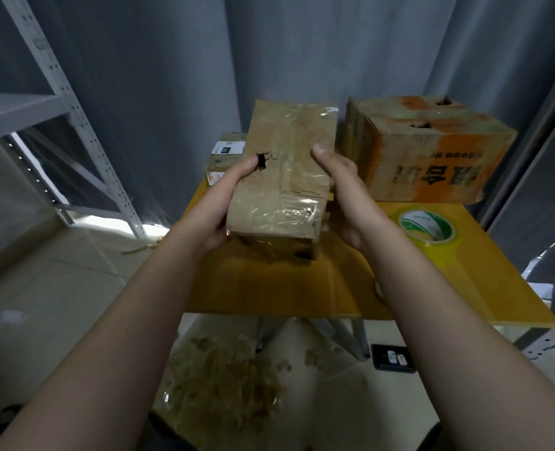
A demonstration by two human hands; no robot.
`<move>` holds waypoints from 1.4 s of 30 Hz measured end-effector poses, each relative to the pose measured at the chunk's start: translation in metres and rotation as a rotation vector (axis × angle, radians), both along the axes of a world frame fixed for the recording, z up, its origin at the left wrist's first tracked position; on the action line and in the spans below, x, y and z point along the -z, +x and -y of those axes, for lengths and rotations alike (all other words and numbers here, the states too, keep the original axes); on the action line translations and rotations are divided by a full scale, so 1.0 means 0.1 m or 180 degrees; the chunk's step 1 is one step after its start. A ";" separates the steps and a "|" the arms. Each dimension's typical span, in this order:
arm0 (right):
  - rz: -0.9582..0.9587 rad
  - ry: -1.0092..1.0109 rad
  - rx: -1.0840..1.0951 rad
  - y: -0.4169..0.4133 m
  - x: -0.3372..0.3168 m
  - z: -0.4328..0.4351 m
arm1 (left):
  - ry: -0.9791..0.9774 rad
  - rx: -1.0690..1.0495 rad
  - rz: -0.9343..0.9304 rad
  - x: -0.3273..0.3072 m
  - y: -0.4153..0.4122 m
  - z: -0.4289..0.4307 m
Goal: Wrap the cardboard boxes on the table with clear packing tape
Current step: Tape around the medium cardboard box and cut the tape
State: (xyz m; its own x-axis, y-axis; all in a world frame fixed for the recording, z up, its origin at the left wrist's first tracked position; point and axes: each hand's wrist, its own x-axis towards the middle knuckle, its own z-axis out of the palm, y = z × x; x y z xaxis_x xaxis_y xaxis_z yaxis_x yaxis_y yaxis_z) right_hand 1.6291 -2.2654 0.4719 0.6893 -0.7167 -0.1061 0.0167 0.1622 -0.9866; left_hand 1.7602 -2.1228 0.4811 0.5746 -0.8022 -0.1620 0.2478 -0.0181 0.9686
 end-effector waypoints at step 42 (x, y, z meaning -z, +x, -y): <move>-0.1910 -0.3324 -0.1272 -0.02 -0.27 -0.40 | 0.2626 -0.0368 0.3584 -0.11 0.08 -0.15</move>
State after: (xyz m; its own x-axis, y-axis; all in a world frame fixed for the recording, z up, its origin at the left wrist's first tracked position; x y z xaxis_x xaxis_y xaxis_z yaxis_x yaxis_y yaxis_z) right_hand 1.6270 -2.2258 0.4984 0.9158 -0.4014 0.0122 -0.3461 -0.8042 -0.4832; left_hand 1.7684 -2.1082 0.4920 0.7654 -0.6429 0.0288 -0.6064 -0.7057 0.3664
